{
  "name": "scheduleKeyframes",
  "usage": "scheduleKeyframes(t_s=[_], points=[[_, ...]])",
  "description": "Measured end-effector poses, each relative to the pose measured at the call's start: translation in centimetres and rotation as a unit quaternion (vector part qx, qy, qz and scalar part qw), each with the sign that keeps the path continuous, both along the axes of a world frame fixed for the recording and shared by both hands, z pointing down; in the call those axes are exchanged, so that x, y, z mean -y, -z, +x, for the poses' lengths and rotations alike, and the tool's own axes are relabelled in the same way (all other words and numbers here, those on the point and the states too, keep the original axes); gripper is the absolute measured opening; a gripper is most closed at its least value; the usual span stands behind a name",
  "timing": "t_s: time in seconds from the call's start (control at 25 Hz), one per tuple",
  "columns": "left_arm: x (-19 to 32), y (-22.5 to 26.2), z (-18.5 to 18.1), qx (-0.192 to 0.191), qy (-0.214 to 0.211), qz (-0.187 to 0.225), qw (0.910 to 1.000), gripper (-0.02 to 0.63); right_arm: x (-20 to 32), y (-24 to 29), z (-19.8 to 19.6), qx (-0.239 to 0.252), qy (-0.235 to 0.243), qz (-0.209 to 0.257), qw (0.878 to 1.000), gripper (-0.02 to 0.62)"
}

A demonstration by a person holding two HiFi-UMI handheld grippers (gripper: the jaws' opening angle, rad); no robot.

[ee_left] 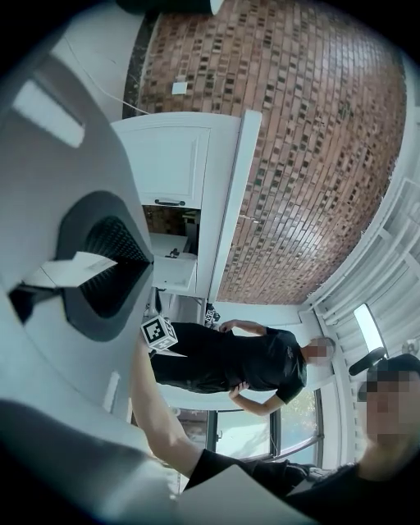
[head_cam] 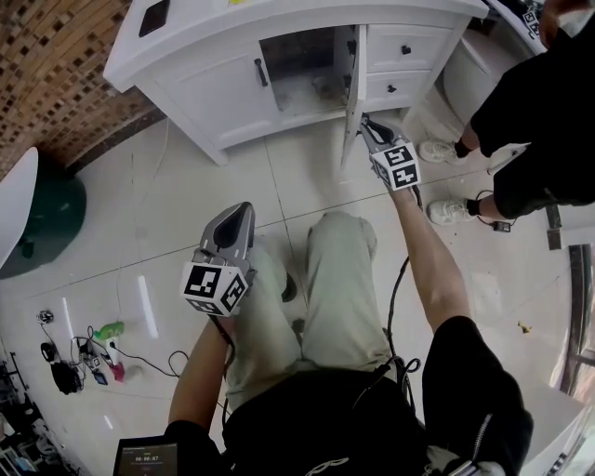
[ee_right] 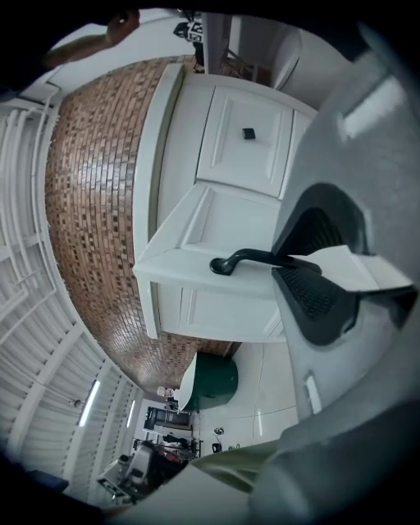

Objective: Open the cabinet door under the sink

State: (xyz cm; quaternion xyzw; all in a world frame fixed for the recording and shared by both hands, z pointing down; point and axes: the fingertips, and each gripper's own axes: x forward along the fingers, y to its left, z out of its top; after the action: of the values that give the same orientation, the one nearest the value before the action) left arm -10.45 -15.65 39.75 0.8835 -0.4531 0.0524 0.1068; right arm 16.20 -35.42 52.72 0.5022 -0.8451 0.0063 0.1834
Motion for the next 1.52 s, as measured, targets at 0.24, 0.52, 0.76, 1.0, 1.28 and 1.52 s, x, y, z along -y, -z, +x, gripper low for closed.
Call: scheduleKeyframes(t_s=[0.24,0.52,0.76,1.0,1.28,1.52], points=[[0.3,0.0,-0.3,0.0,0.004,-0.001,1.0,0.015,0.1,-0.2,5.9,0.015,-0.044,-0.005,0.999,0.017],[0.3,0.0,0.2,0.001,0.003,-0.008,1.0,0.015,0.8,-0.3,11.2,0.051,-0.043,-0.036,0.997,0.006],[0.3,-0.1,0.5,0.002,-0.001,-0.014,0.9999,0.015,1.0,-0.2,11.3,0.059,-0.028,-0.065,0.996,0.011],[0.1,-0.2,1.4,0.002,-0.01,-0.017,0.9998,0.015,-3.2,1.7,11.8,0.094,-0.063,-0.061,0.992,0.014],[-0.3,-0.3,2.0,0.0,-0.016,-0.02,0.9997,0.015,-13.5,7.4,3.4,0.112,0.022,-0.043,0.993,-0.008],[-1.1,-0.2,2.6,-0.004,-0.02,-0.028,0.9994,0.015,-20.6,13.7,-5.6,0.127,0.113,-0.024,0.985,-0.008]])
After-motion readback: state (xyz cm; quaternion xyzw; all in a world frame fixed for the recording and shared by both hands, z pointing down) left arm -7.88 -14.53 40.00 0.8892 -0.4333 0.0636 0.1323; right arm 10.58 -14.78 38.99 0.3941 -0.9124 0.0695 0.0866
